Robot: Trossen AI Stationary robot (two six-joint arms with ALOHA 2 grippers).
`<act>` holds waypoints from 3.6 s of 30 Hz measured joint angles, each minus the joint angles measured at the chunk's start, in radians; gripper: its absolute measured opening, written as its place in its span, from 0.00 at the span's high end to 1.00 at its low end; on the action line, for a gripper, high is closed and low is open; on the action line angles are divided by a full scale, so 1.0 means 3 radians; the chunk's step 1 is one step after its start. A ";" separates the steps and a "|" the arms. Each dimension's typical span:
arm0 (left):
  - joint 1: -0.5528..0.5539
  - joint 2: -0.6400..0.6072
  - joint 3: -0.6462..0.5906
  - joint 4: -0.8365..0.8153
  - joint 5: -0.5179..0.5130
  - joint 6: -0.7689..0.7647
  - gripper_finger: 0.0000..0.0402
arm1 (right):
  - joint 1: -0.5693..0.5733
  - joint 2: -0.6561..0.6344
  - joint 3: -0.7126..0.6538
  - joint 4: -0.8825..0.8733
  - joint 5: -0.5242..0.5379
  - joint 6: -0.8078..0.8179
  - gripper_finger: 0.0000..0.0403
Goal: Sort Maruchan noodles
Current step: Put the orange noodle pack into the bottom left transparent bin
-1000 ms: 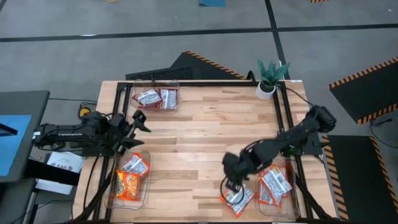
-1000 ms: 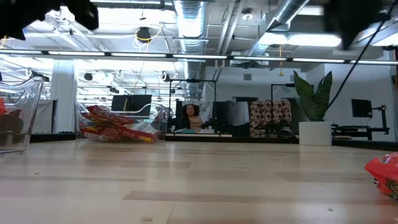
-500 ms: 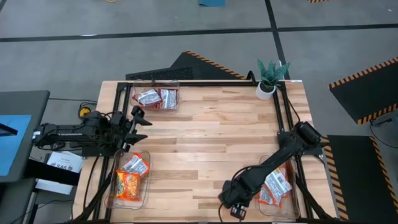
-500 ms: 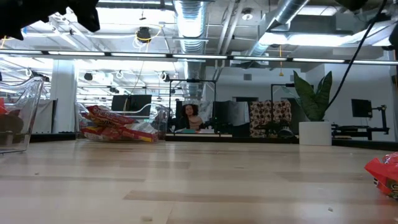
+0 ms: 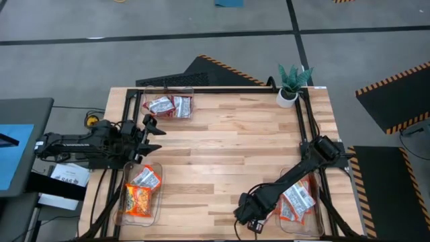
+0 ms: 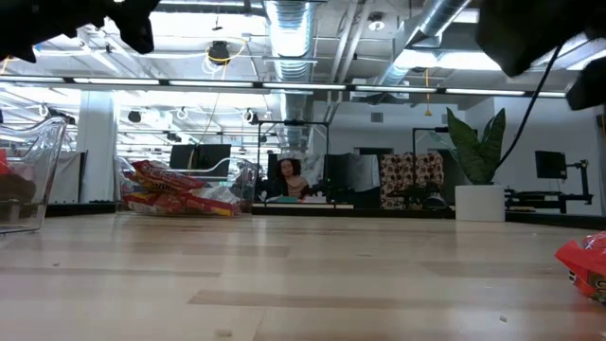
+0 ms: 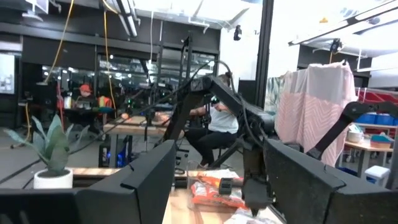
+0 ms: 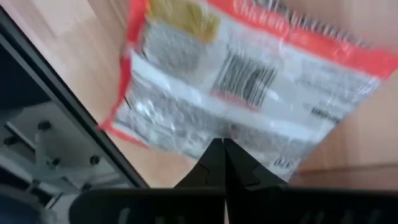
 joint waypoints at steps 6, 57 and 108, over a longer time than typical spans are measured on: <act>0.0000 0.0216 0.0000 0.0023 -0.0041 -0.0003 0.42 | -0.0090 -0.0008 0.0003 0.0139 0.0400 -0.0153 0.98; 0.0000 0.0324 0.0000 0.0144 -0.0080 0.0195 0.42 | -0.1261 -0.0010 -0.0396 0.2052 0.1522 -0.2107 0.98; -0.0406 0.4948 0.2296 -0.1706 0.0060 0.2449 0.56 | -0.1727 -0.1699 -0.1885 0.2788 0.2441 -0.2697 0.96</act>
